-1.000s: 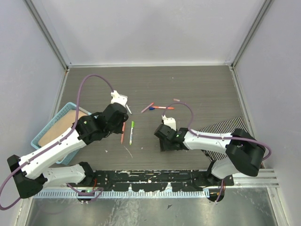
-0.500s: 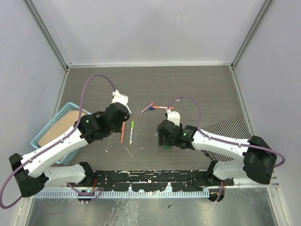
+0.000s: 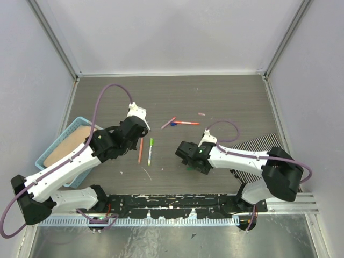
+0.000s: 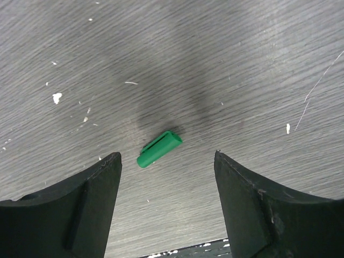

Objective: Insert the pens into the pen caps
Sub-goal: Adjust the pen cap at the center of the board.

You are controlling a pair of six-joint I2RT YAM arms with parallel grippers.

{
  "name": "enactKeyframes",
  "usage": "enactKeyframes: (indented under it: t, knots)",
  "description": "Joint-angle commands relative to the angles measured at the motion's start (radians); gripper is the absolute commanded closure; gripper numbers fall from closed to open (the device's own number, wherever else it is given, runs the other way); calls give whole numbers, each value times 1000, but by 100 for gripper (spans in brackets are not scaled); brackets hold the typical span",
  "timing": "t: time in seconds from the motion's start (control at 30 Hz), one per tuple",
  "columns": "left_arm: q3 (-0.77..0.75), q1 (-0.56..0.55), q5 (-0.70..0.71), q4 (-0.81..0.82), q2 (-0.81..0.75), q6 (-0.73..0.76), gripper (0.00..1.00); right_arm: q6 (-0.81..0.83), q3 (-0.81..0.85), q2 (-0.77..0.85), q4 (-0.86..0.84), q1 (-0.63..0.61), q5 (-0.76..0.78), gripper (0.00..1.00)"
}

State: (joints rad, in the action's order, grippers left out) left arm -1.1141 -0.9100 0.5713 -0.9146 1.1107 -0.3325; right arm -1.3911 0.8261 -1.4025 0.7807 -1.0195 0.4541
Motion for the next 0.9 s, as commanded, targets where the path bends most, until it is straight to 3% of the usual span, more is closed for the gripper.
enactKeyframes:
  t: [0.0, 0.87]
  knots:
    - [-11, 6, 20, -8, 10, 12, 100, -105, 37, -32, 26, -8, 39, 26]
    - [-3, 11, 16, -9, 16, 9, 100, -37, 47, -141, -47, -13, -5, 47]
